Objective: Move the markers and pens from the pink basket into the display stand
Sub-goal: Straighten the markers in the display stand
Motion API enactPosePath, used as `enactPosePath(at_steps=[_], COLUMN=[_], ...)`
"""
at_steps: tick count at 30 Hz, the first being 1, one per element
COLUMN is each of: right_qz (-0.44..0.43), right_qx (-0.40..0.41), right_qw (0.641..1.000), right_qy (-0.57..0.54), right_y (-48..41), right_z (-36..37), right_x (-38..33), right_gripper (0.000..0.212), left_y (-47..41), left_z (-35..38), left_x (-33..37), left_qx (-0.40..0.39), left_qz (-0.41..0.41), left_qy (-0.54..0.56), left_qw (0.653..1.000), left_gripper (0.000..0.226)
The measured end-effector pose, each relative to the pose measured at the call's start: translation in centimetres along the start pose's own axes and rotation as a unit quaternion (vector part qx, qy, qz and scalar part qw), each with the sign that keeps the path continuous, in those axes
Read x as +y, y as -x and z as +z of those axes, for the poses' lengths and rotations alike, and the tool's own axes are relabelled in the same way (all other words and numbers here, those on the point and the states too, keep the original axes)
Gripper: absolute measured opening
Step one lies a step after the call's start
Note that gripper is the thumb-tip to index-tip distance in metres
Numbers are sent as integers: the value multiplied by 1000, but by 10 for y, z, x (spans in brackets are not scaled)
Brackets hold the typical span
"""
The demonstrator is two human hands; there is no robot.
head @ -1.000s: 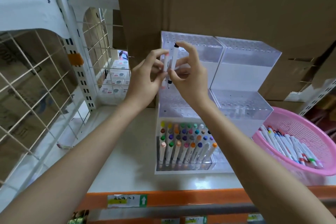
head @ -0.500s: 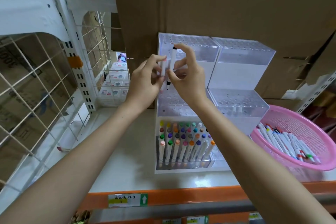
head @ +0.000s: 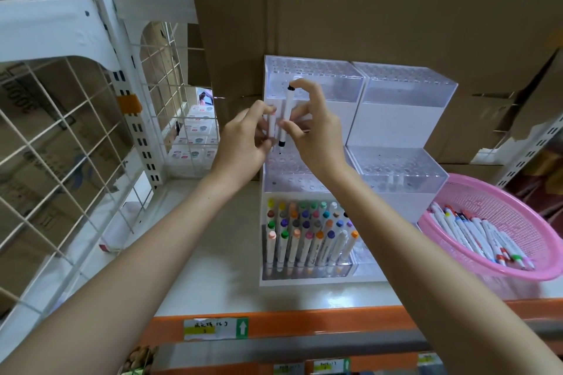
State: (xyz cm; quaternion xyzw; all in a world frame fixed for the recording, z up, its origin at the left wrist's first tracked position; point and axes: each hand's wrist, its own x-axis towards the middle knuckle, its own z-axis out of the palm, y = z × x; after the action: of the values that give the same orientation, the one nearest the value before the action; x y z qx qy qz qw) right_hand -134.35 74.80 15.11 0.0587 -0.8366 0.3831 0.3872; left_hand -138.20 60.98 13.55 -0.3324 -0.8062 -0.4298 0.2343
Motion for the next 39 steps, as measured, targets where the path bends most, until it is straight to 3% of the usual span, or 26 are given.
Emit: enactPosePath(at_steps=[13, 24, 31, 39], right_qz=[-2, 28, 30, 23], right_qx=[3, 9, -20, -41], right_qw=[1000, 1000, 999, 998], right_qy=[14, 7, 26, 43], right_y=[4, 5, 5, 4], right_z=[1, 0, -3, -5], right_x=[-2, -4, -8, -12], right_gripper=[50, 48, 50, 50], left_y=[-8, -6, 2, 11], left_z=[-13, -8, -13, -24], left_x=[6, 14, 9, 4], left_qx=[-23, -17, -29, -95], left_qz=[19, -3, 19, 45], left_qy=[-37, -50, -63, -167], left_qw=[999, 999, 997, 980], left_gripper=[22, 23, 41, 63])
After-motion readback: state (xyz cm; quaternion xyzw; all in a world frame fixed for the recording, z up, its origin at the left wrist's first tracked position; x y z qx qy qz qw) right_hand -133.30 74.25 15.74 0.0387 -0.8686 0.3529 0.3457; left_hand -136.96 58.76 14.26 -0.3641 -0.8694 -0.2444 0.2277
